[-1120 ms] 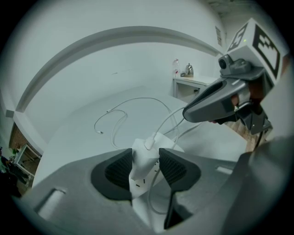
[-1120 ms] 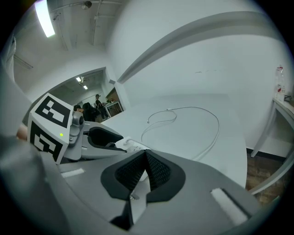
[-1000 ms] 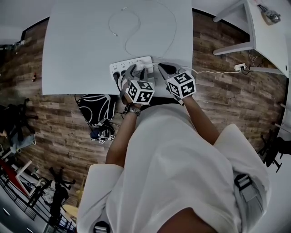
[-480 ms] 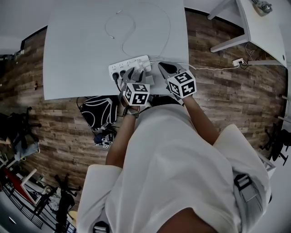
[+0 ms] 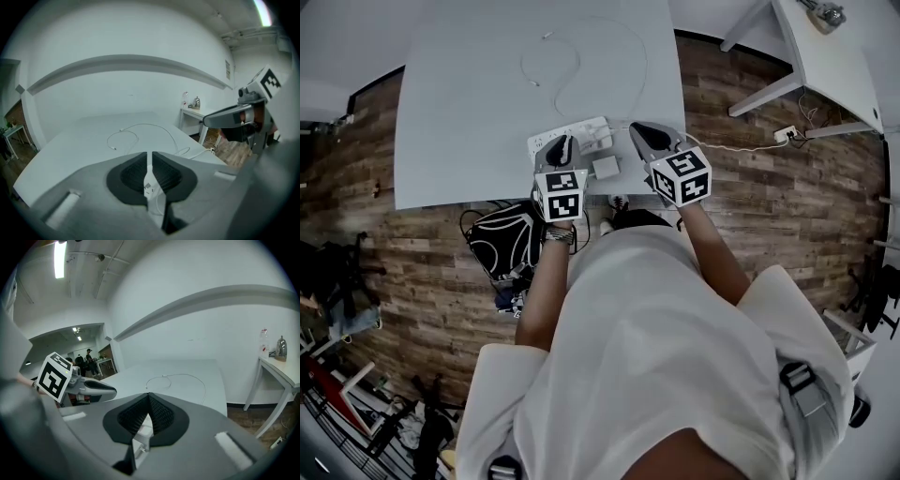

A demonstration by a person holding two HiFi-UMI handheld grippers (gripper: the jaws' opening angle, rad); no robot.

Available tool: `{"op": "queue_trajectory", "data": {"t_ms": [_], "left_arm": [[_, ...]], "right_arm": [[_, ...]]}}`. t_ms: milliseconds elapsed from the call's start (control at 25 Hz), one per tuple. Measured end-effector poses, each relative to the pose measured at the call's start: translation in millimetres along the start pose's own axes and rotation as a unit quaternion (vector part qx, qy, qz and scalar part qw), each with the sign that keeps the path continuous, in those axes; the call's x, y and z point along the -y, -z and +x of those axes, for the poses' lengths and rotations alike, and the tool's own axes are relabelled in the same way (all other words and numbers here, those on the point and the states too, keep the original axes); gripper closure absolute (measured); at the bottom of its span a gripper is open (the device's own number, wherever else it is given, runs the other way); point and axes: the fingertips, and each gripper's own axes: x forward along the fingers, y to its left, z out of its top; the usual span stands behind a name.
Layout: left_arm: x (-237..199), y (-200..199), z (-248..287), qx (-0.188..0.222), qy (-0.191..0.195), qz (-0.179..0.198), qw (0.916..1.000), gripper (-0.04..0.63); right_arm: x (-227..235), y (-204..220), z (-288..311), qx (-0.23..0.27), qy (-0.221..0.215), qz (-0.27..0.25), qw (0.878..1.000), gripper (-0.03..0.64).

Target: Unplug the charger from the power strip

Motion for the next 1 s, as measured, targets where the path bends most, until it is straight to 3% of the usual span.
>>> {"op": "queue_trajectory", "data": {"t_ms": [80,320,400,760,1000], "left_arm": [[-6.4,-17.1,-9.6,0.025,-0.009,0.0,0.9996,0.592],[-15.8,-69.4,-39.0,0.091,-0.024,0.018,0.9954,0.592],[-17.0,-86.2,-51.1,0.111,-0.035,0.041,0.9924,0.592],[-21.8,-165.8,-101.7,0.203,-0.071,0.117,0.9696,0.592],[-28.7,-215.3,-134.9,0.254,-0.087,0.133,0.954,0.592]], "right_arm": [[-1.9,-15.2,-5.9,0.018,0.005,-0.006,1.0,0.615],[-7.2,-69.0,-24.7,0.076,0.015,-0.033,0.996,0.615],[-10.7,-86.2,-31.7,0.093,0.018,-0.048,0.994,0.615],[-28.1,-157.5,-58.8,0.163,0.034,-0.13,0.977,0.615],[-42.2,-210.3,-76.3,0.218,0.026,-0.154,0.963,0.615]]}}
